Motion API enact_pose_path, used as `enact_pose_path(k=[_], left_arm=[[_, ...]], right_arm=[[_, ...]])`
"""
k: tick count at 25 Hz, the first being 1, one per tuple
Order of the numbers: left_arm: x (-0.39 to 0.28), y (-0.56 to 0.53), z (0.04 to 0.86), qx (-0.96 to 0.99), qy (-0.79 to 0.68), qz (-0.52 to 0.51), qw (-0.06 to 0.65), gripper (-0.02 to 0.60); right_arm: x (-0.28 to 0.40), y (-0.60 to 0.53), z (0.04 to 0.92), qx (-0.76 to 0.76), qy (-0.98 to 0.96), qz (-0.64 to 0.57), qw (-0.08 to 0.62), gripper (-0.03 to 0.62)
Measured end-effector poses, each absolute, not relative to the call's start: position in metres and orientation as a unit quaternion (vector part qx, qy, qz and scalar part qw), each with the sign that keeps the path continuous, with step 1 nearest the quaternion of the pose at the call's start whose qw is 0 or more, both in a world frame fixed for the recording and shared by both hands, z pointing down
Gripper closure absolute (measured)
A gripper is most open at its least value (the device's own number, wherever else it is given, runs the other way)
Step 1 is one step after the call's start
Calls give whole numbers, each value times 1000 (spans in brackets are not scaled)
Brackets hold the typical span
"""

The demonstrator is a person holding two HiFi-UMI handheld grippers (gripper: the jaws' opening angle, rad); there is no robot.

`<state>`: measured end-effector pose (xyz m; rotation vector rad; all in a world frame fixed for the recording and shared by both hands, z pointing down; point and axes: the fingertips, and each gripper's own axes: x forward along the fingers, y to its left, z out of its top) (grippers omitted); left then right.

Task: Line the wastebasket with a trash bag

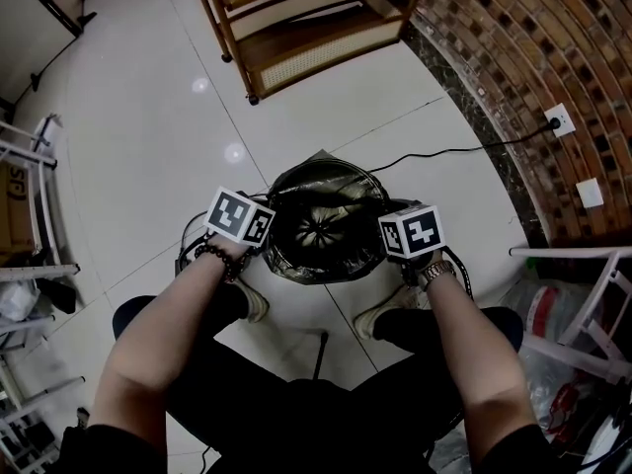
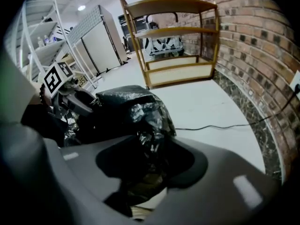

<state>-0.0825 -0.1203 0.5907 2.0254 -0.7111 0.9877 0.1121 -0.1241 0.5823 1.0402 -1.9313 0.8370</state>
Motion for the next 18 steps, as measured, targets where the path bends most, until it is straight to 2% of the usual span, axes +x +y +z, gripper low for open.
enact_pose_path(k=[11,18], left_arm=[[-109,-135,554,782,-292,364,413,308],[-78,-146,553,822,-271,397,307,308]], right_arm=[[113,-156,532,398,-795,223,400,388],[88,-164,560,333,-798,169,473,388]])
